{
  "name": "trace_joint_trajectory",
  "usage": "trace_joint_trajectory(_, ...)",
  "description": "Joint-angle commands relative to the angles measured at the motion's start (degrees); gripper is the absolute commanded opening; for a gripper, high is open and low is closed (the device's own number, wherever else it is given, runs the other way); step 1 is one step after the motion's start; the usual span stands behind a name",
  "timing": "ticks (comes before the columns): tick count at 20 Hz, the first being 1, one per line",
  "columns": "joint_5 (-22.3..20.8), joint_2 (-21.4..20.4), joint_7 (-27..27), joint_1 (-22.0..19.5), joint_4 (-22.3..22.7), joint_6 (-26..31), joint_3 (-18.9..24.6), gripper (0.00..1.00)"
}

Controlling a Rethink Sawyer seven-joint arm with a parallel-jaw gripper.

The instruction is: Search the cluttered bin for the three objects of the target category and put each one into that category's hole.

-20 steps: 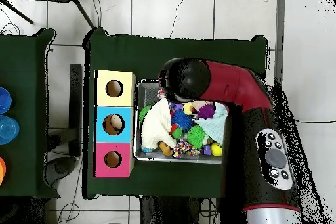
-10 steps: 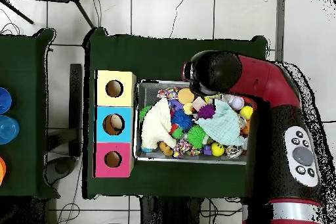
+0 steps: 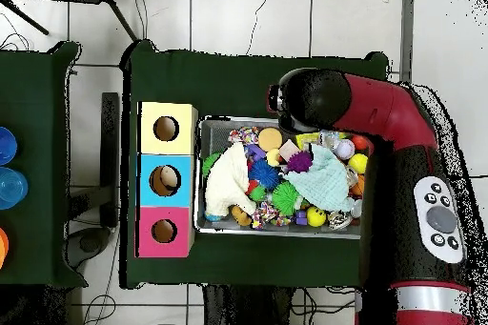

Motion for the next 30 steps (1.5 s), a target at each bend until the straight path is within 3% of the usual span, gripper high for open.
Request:
trace_joint_trajectory(1,-3.5,1.5,-14.5,-1.8,-0.4,5.9,6.3,1.00)
trace_joint_trajectory(8,-3.0,1.2,-15.9,-4.6,1.0,5.9,7.8,1.00)
trace_joint_trajectory(21,-5.7,3.0,-17.3,-6.1,-3.3,10.2,9.1,1.00)
trace_joint_trajectory(22,-5.7,2.1,-17.2,-6.5,-1.5,9.2,9.2,1.00)
trace_joint_trajectory(30,-6.8,2.1,-16.8,-6.6,-0.1,6.9,10.3,1.00)
